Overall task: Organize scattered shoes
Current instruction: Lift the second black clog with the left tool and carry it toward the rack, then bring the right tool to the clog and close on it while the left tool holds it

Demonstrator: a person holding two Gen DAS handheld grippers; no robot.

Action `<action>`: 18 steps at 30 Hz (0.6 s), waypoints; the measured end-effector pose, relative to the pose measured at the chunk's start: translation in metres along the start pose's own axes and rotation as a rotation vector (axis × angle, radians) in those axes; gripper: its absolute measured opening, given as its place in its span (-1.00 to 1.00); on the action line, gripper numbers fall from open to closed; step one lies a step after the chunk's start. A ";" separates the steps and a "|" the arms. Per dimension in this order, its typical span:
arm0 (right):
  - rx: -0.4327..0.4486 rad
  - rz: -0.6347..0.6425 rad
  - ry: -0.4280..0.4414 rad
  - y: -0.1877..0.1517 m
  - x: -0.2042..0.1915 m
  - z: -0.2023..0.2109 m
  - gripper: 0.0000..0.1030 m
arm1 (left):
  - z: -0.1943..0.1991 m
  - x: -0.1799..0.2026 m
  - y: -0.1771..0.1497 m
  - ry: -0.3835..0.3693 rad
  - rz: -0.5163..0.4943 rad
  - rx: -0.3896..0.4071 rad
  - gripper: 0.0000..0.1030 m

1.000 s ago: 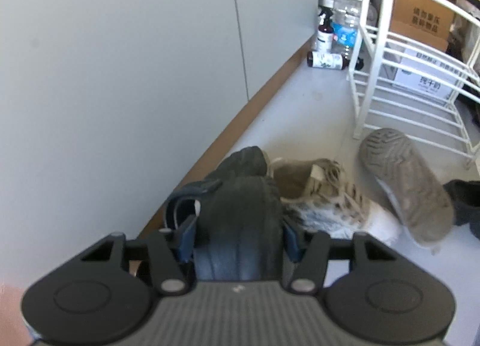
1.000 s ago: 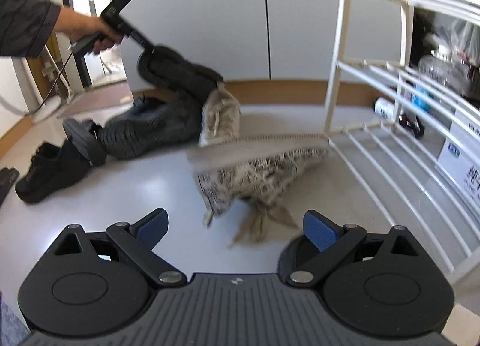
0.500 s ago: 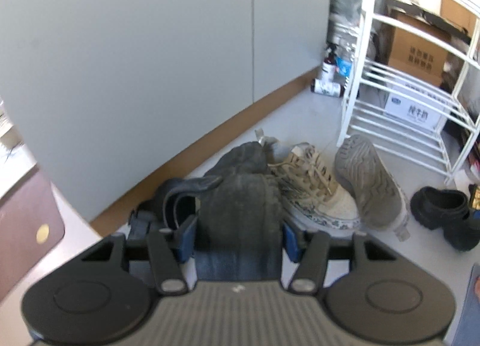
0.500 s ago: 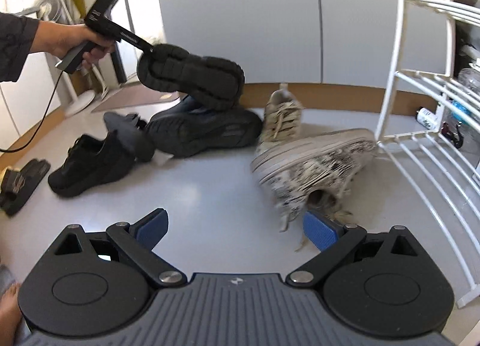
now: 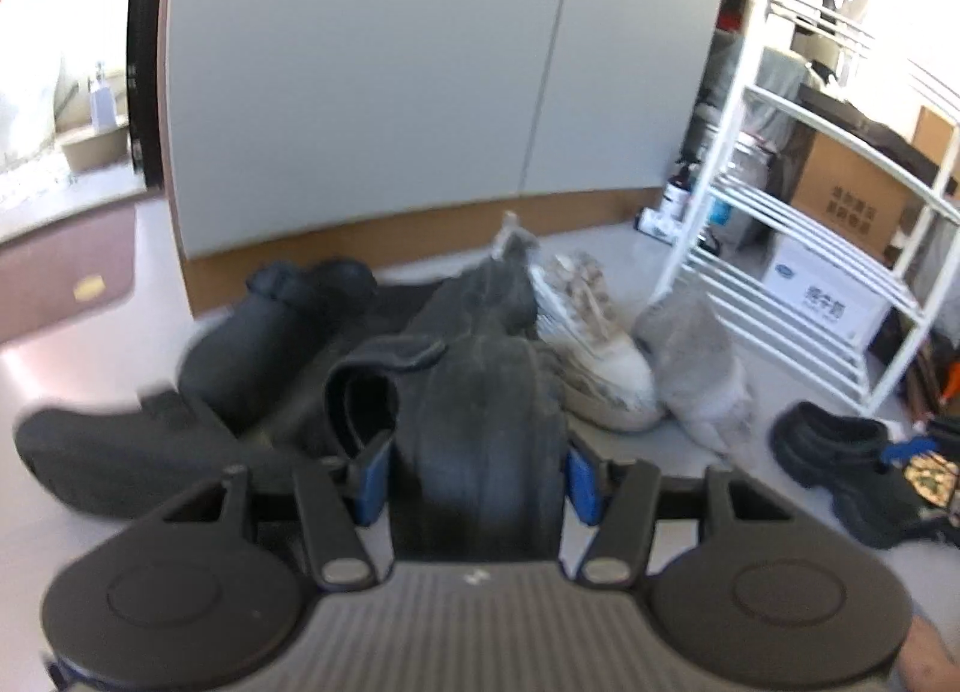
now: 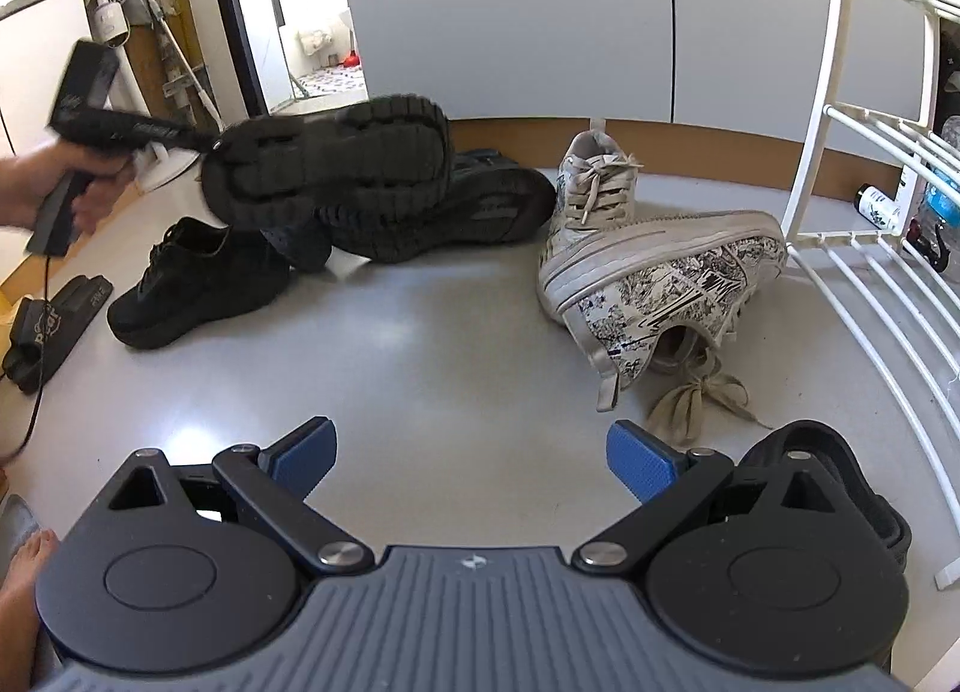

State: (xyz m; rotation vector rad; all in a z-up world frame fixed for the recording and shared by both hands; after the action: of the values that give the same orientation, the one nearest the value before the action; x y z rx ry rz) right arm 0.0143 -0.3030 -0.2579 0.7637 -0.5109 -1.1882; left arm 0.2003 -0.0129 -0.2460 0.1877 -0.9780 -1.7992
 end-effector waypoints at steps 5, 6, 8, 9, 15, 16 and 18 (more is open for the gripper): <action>0.005 -0.004 0.029 0.001 -0.009 0.002 0.93 | -0.006 0.011 -0.065 -0.023 0.086 -0.017 0.15; -0.008 0.012 0.040 0.000 -0.013 0.001 0.93 | -0.009 0.014 -0.081 -0.019 0.102 -0.024 0.15; -0.022 0.019 0.049 -0.002 -0.016 -0.001 0.93 | -0.013 0.018 -0.096 -0.018 0.114 -0.043 0.15; -0.026 0.014 0.051 -0.003 -0.016 -0.001 0.93 | -0.015 0.019 -0.101 -0.020 0.120 -0.053 0.15; -0.023 -0.037 0.047 -0.002 -0.015 -0.005 0.93 | -0.010 0.029 -0.102 -0.021 0.139 -0.049 0.15; -0.023 -0.041 0.048 -0.002 -0.015 -0.005 0.93 | -0.009 0.033 -0.104 -0.026 0.128 -0.058 0.15; -0.027 -0.034 0.056 -0.004 -0.016 -0.005 0.93 | -0.010 0.041 -0.109 -0.036 0.094 -0.075 0.15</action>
State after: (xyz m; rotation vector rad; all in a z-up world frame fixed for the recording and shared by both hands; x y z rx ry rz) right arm 0.0102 -0.2874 -0.2632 0.7825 -0.4363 -1.1996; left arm 0.1092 -0.0381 -0.3153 0.0618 -0.9280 -1.7547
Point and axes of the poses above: each gripper's, at about its wrist camera, not at the fingertips, and z roughly against the way its jaws point, x to its right, y to its top, the point moved 7 cm from there along -z, roughly the way its jaws point, and after that the axes turned 10 degrees about z, right-handed, at the moved point
